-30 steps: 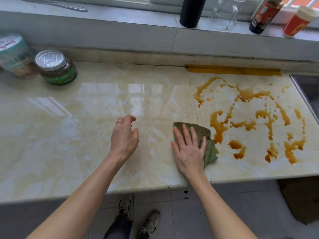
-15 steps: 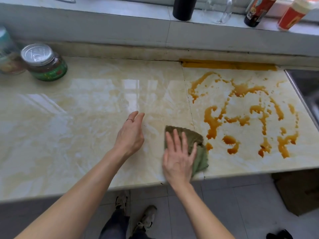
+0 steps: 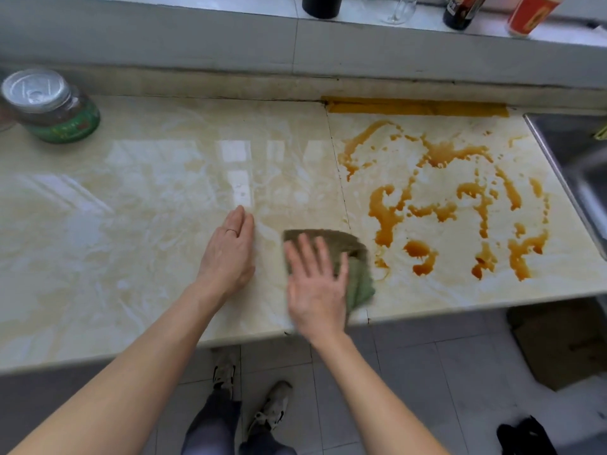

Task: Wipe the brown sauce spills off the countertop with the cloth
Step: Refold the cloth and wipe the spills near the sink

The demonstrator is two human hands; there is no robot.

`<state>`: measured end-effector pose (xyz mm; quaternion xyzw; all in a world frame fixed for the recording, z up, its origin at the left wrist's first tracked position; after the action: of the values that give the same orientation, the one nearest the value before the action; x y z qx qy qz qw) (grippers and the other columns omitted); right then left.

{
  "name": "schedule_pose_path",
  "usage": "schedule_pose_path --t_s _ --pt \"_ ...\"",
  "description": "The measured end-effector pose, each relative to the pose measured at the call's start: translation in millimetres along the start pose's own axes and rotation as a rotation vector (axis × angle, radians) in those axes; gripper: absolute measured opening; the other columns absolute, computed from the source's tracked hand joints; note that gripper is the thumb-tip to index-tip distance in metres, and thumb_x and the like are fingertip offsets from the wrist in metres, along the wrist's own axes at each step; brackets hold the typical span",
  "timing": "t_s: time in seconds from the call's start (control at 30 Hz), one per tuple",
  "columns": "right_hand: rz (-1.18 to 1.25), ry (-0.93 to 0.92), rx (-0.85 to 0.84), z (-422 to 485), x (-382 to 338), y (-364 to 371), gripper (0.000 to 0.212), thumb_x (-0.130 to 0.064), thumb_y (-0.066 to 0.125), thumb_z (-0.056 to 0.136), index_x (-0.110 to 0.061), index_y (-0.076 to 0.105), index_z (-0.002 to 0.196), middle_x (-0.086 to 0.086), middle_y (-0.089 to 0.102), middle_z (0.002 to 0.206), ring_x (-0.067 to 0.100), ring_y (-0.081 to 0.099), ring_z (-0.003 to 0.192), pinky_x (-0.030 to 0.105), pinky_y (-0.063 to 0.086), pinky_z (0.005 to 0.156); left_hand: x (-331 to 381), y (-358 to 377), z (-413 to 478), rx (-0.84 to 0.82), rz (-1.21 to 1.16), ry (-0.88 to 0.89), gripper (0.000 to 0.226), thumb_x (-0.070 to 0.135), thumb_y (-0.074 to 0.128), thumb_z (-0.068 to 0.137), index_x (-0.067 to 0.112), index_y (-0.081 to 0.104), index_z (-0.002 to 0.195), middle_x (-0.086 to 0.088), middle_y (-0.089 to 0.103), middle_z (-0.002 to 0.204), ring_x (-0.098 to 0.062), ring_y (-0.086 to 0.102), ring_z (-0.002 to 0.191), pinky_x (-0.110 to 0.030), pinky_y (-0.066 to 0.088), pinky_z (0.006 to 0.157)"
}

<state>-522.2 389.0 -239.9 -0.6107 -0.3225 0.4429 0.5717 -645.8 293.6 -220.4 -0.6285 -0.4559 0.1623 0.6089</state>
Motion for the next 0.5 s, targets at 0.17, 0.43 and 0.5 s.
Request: schedule_pose_path --t_s 0.17,0.43,0.5 --pt "0.009 -0.46 -0.123 -7.0 2.3 4.4 0.057 -0.039 0.037 0.095 -0.039 0.024 0.151 -0.011 0.021 0.159 0.014 0.013 0.148 0.055 0.009 0.117 -4.6 -1.7 1.2 -0.046 -0.023 0.007 0.071 0.002 0.037 0.091 0.01 0.003 0.152 -0.006 -0.006 0.16 -0.019 -0.002 0.148 -0.027 0.002 0.119" --pt "0.039 -0.026 -0.045 27.7 16.0 -2.6 0.059 -0.038 0.028 0.092 -0.037 0.026 0.151 -0.008 0.021 0.16 0.018 0.012 0.149 0.056 0.002 0.116 -8.4 -3.7 3.2 -0.036 -0.06 -0.005 0.072 -0.003 0.036 0.089 0.014 0.006 0.153 -0.002 -0.004 0.161 -0.015 0.0 0.148 -0.02 0.0 0.114" --pt "0.045 -0.219 -0.089 10.0 -7.3 2.9 0.058 -0.036 0.036 0.094 -0.036 0.025 0.151 -0.008 0.023 0.16 0.018 0.013 0.149 0.057 0.006 0.116 -7.4 -3.4 3.0 -0.029 -0.052 0.007 0.074 -0.003 0.039 0.088 0.013 0.006 0.153 -0.003 -0.004 0.161 -0.017 0.0 0.148 -0.02 0.0 0.114"
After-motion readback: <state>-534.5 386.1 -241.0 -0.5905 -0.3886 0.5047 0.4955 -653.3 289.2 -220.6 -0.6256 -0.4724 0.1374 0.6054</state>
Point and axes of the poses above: each hand's wrist, its own z-axis towards the middle knuckle, its own y-axis out of the palm, x = y × z, the point moved 6 cm from there along z, towards the middle knuckle
